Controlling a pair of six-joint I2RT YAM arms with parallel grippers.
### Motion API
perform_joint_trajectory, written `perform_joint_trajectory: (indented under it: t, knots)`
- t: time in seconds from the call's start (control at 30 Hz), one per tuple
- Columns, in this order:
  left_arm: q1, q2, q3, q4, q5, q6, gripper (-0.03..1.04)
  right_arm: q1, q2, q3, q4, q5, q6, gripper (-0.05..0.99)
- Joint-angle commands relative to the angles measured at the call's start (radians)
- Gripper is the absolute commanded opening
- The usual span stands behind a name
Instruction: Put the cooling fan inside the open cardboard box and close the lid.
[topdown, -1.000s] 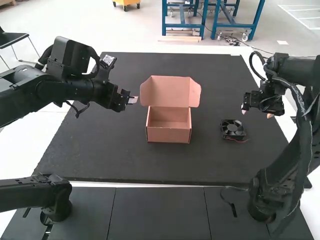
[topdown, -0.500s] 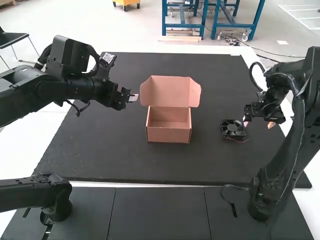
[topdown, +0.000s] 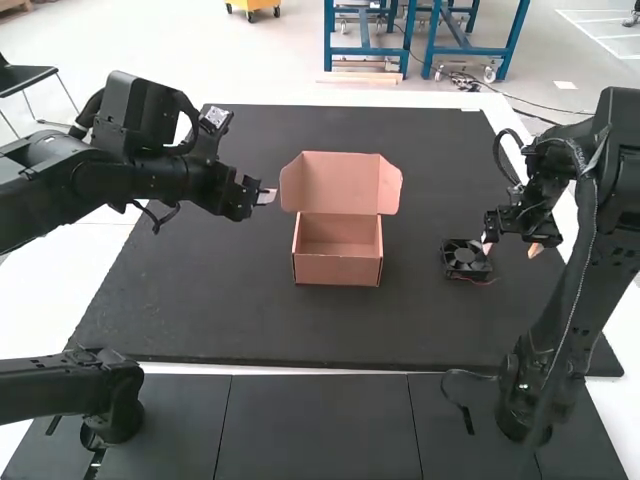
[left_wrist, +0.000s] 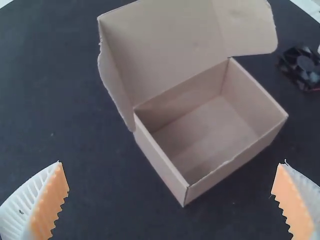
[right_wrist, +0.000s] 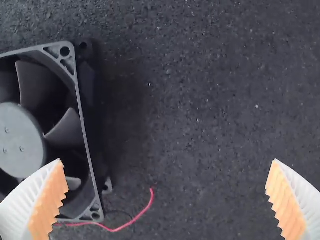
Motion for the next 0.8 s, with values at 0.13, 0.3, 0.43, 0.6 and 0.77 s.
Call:
perform_joint_trajectory:
  t: [0.13, 0.3, 0.43, 0.6, 0.77]
  knots:
    - [0.009, 0.01, 0.039, 0.001, -0.011, 0.008, 0.96, 0.018, 0.044, 0.063, -0.006, -0.019, 0.016, 0.9]
    - [0.009, 0.016, 0.05, 0.001, -0.014, 0.008, 0.96, 0.026, 0.062, 0.08, -0.019, -0.019, 0.021, 0.9]
    - [0.009, 0.019, 0.058, 0.001, -0.017, 0.008, 0.96, 0.029, 0.076, 0.083, -0.049, -0.019, 0.022, 0.9]
    - [0.009, 0.021, 0.061, 0.006, -0.017, 0.007, 0.96, 0.029, 0.081, 0.076, -0.079, -0.013, 0.021, 0.9]
    - [0.009, 0.021, 0.061, 0.007, -0.017, 0.007, 0.96, 0.029, 0.087, 0.069, -0.078, -0.002, 0.022, 0.9]
